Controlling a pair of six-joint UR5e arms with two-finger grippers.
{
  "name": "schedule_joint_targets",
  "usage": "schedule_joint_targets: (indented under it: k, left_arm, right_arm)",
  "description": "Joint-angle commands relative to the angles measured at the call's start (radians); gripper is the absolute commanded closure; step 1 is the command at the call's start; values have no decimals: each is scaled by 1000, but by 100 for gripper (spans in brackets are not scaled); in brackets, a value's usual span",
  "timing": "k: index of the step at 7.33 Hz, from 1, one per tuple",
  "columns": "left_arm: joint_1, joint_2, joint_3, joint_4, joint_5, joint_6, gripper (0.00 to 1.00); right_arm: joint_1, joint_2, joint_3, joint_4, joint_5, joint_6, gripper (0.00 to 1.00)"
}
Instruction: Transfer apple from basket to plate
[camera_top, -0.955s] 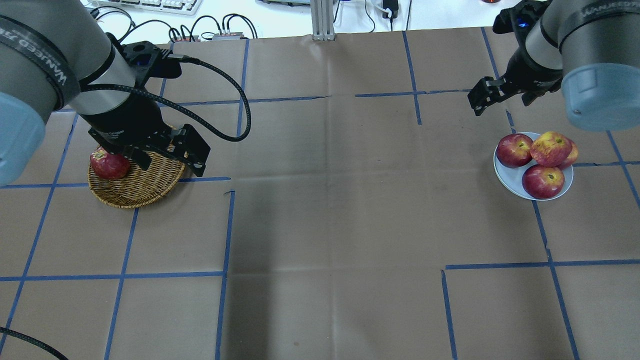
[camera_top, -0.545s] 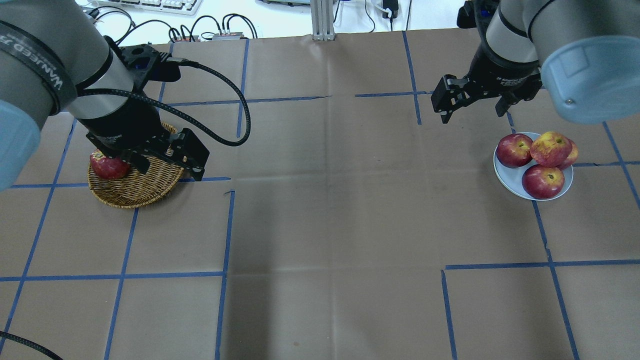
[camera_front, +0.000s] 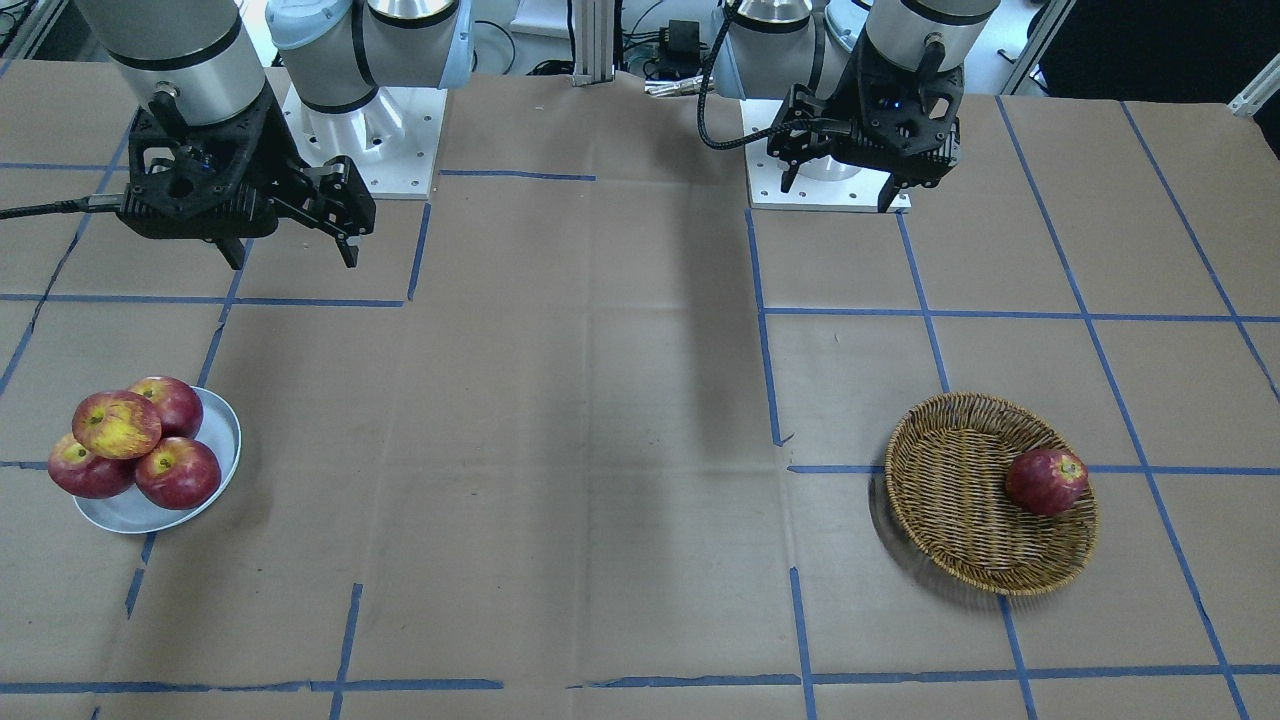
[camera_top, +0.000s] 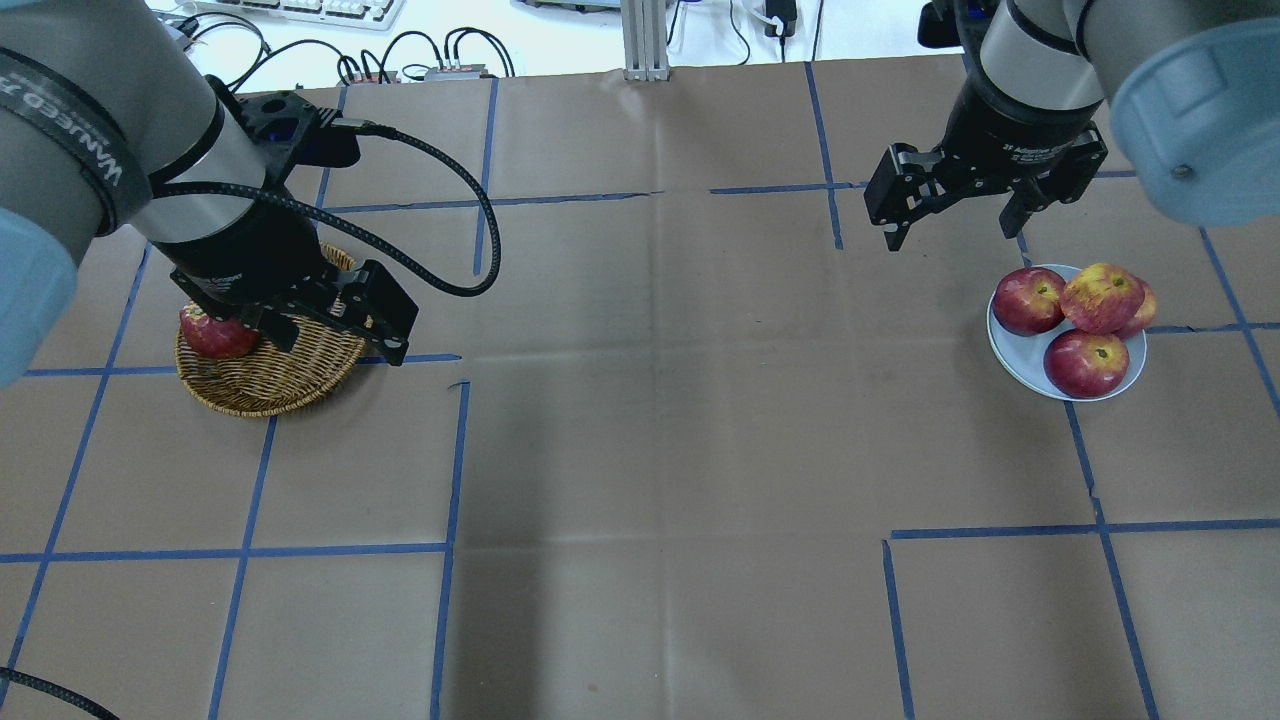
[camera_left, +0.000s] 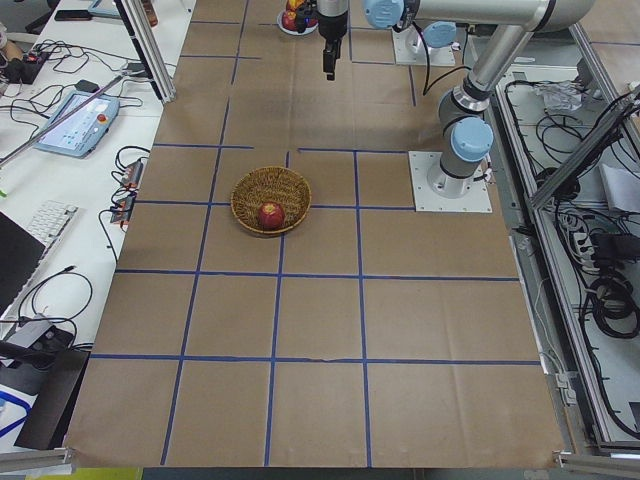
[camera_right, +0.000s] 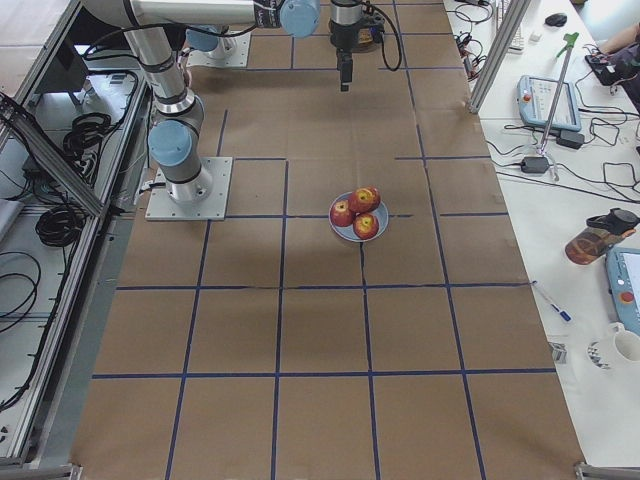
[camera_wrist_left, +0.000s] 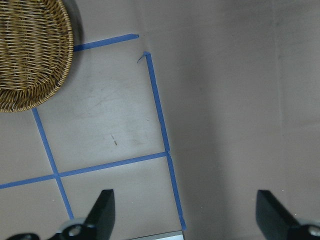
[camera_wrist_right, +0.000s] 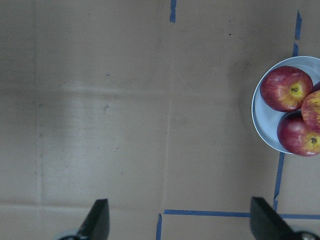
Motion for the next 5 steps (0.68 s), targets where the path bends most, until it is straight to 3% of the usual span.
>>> schedule_joint_targets:
  k: [1,5]
  left_arm:
    - [0,19,-17,-8,1,1,1]
    - [0,3,-31,50,-2,4,1]
  right_arm:
    - [2,-2,0,0,6,55,0]
    - [2,-22,-5,4,-5,46,0]
